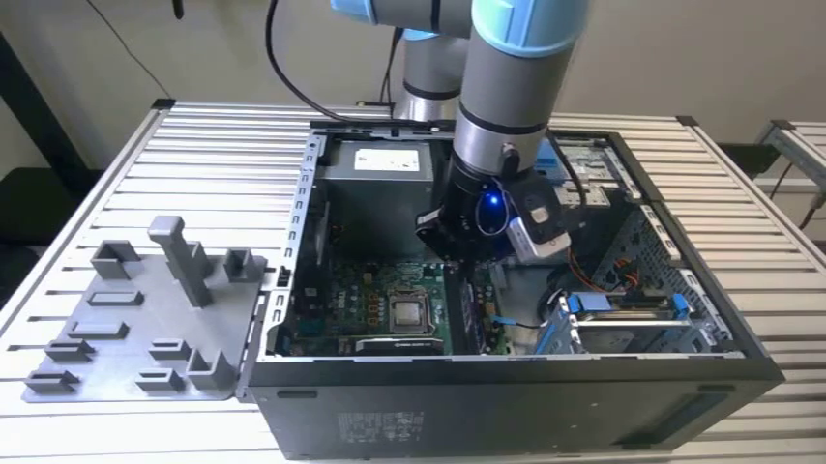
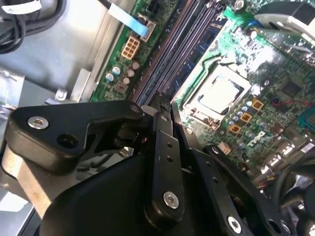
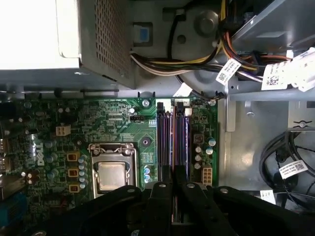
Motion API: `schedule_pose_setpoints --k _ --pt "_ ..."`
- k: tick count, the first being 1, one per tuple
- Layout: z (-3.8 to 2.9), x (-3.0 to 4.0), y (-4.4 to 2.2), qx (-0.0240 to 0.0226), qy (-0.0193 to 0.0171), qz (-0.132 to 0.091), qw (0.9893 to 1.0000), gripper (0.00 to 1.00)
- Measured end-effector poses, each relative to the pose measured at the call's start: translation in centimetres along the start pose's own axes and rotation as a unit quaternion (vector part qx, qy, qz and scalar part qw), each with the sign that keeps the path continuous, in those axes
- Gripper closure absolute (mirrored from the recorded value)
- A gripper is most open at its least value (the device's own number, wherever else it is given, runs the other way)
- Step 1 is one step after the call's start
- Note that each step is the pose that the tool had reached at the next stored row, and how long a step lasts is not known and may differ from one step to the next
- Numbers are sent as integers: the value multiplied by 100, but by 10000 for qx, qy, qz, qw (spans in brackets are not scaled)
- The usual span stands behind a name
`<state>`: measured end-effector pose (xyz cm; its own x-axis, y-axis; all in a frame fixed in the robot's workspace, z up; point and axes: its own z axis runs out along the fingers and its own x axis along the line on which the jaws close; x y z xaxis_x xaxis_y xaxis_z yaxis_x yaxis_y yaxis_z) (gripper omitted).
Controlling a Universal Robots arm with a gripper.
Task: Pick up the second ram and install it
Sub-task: 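Insert the second ram into the second slot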
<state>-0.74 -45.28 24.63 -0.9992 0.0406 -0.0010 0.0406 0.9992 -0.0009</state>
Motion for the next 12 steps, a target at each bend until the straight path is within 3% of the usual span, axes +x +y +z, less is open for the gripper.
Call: schedule_pose_setpoints --k 12 --pt "85 -1 -75 1 19 23 10000 86"
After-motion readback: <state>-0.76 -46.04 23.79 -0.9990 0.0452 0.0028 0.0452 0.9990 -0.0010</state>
